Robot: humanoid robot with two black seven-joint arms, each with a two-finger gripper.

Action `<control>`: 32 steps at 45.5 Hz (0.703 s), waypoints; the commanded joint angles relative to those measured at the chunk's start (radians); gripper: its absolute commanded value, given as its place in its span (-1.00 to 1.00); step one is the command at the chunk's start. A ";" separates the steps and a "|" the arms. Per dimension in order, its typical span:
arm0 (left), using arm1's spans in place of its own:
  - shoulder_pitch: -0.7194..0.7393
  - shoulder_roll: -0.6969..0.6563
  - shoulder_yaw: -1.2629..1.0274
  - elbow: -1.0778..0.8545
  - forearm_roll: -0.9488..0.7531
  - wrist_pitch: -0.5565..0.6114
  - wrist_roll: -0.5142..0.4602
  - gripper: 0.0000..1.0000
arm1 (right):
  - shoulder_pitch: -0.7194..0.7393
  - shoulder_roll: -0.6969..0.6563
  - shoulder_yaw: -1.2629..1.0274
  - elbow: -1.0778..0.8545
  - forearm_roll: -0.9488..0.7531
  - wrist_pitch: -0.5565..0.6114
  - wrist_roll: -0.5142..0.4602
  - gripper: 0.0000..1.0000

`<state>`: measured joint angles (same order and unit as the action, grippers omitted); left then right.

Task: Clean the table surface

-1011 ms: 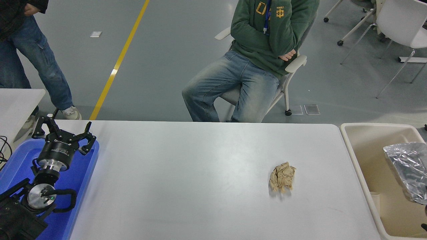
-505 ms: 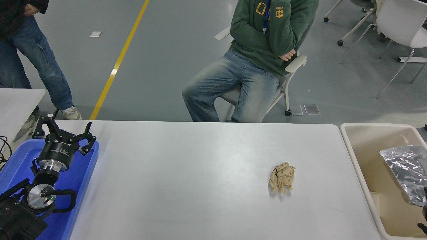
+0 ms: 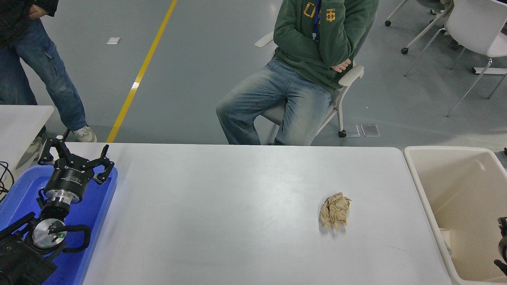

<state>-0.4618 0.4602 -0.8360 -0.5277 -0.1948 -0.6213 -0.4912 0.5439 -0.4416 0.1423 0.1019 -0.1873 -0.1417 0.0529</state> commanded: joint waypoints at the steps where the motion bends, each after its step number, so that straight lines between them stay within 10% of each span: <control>1: 0.000 0.000 0.002 0.000 0.000 0.002 0.000 1.00 | 0.004 -0.002 0.002 -0.001 0.000 0.024 -0.001 1.00; 32: -0.001 0.000 0.002 0.000 0.000 0.002 0.000 1.00 | 0.011 -0.043 0.316 0.140 0.107 0.034 0.008 1.00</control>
<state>-0.4632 0.4602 -0.8351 -0.5277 -0.1948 -0.6198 -0.4911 0.5660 -0.4514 0.2458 0.1363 -0.0942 -0.1093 0.0513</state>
